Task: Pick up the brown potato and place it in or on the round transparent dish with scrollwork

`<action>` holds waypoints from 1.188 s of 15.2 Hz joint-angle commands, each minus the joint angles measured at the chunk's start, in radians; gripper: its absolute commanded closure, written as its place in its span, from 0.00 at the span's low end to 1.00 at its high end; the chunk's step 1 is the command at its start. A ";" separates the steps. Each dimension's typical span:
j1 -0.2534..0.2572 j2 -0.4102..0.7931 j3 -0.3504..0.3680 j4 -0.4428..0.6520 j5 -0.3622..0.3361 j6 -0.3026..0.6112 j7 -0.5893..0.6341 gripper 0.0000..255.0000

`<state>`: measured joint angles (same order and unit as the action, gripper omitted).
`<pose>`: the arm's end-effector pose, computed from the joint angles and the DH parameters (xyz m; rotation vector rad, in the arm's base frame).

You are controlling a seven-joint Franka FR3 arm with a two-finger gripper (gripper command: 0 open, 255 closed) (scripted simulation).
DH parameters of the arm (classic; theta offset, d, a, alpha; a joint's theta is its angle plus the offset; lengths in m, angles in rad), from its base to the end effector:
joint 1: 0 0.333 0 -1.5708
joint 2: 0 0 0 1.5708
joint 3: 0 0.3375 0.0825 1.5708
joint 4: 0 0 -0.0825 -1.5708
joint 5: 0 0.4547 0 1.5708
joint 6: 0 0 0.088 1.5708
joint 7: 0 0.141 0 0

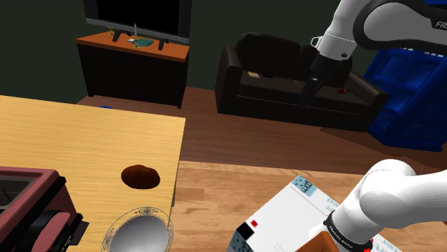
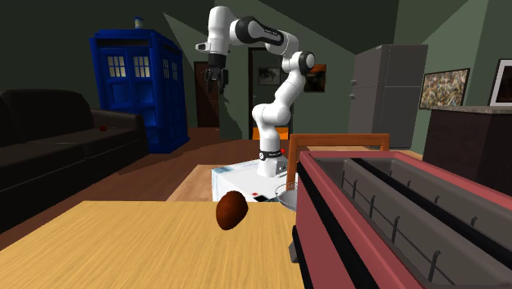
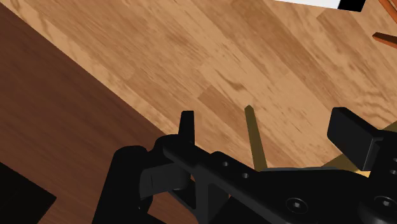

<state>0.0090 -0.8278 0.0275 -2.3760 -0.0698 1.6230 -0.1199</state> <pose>0.3583 0.0054 0.5812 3.0378 0.2272 0.1073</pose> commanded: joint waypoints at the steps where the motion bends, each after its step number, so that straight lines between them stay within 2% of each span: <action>1: 0.000 0.000 0.000 0.000 0.000 0.000 0.000 0.00; 10: 0.076 0.218 0.151 0.047 0.024 0.171 0.057 0.00; 18: 0.119 0.445 0.287 0.144 -0.014 0.289 0.123 0.00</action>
<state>0.1238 -0.4126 0.2987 -2.2379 -0.0751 1.8898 -0.0056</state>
